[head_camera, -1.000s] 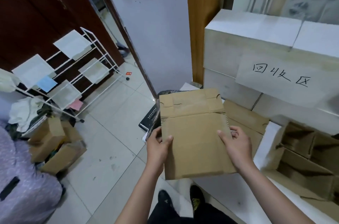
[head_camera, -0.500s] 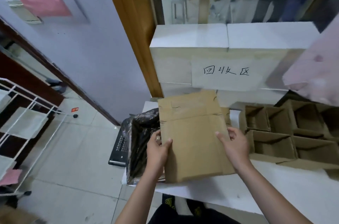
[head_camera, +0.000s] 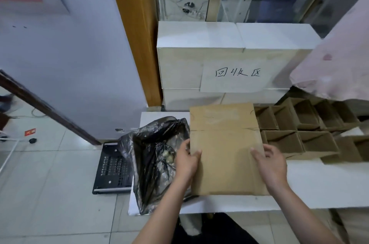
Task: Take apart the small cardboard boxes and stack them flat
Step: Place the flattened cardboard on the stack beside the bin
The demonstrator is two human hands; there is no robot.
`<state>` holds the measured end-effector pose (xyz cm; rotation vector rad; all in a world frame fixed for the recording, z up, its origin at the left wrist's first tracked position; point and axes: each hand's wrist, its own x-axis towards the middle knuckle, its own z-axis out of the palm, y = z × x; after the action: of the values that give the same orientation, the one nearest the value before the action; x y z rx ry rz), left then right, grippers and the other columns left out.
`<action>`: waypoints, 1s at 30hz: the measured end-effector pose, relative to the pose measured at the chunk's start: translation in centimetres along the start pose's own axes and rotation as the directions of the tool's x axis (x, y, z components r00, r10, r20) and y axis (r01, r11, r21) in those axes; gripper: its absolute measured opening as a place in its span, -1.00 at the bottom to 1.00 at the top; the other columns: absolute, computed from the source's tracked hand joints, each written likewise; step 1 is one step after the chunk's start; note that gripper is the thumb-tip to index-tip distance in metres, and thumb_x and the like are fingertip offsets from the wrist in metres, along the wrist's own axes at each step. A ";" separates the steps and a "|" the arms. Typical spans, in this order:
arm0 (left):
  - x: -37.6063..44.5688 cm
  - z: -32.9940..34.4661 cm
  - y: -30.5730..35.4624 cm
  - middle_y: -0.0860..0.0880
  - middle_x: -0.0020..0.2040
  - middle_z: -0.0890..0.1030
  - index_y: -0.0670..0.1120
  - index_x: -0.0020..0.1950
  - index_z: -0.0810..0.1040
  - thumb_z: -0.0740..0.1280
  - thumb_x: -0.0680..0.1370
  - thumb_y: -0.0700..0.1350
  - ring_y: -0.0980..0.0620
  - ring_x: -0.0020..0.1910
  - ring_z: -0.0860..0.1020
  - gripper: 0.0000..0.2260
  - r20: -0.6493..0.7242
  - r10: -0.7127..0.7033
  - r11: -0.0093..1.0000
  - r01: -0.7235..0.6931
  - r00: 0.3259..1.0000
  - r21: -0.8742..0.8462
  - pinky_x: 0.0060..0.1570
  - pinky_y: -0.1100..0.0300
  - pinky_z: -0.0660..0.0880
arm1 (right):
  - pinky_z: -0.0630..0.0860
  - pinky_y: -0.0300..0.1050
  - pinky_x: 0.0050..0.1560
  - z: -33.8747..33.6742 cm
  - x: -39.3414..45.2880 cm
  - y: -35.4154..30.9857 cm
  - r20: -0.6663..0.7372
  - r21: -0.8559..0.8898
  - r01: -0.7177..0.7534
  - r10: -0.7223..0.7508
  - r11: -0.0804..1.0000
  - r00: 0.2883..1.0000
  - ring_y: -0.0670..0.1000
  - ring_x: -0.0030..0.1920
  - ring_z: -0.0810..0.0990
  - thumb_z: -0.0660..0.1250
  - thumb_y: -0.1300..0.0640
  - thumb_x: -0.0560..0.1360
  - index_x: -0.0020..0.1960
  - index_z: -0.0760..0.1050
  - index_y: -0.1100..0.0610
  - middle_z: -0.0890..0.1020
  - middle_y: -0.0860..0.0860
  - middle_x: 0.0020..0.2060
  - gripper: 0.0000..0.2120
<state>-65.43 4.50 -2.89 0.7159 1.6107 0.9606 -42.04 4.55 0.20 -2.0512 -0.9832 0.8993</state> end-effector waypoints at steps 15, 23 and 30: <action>3.2 4.1 1.1 -0.03 0.15 0.61 -0.09 0.39 0.45 0.38 0.58 -0.23 0.02 0.09 0.57 -0.62 0.025 -0.069 0.970 0.061 0.997 0.236 0.21 0.12 0.50 | 0.38 -0.23 -0.33 -0.4 6.5 -0.1 0.030 -0.043 0.010 -0.009 0.999 1.000 -0.16 -0.18 0.54 0.45 0.05 0.51 0.21 0.49 0.10 0.59 -0.11 -0.15 -0.68; 7.1 7.9 1.2 -0.22 0.44 0.38 -0.15 0.60 0.12 0.34 0.61 -0.16 -0.21 0.44 0.37 -0.38 0.034 -0.166 0.820 0.119 0.986 0.560 0.46 -0.01 0.29 | 0.59 0.07 0.02 3.1 11.4 0.3 0.121 -0.212 0.021 0.005 0.977 0.993 0.17 0.02 0.62 0.44 0.09 0.50 0.26 0.44 0.16 0.64 0.13 0.04 -0.61; 10.0 9.5 -0.8 -0.34 0.38 0.33 -0.02 0.62 0.09 0.17 0.65 -0.15 -0.29 0.31 0.40 -0.45 0.079 -0.214 0.665 0.086 0.974 0.742 0.35 0.06 0.32 | 0.56 0.12 0.11 6.2 14.3 1.1 0.171 -0.308 -0.021 0.077 0.951 0.982 0.23 0.11 0.58 0.40 0.20 0.50 0.27 0.42 0.20 0.58 0.19 0.14 -0.62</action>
<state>-58.65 14.66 -9.34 1.1474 1.8725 0.0672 -39.82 17.59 -8.05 -2.2892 -1.2401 1.0278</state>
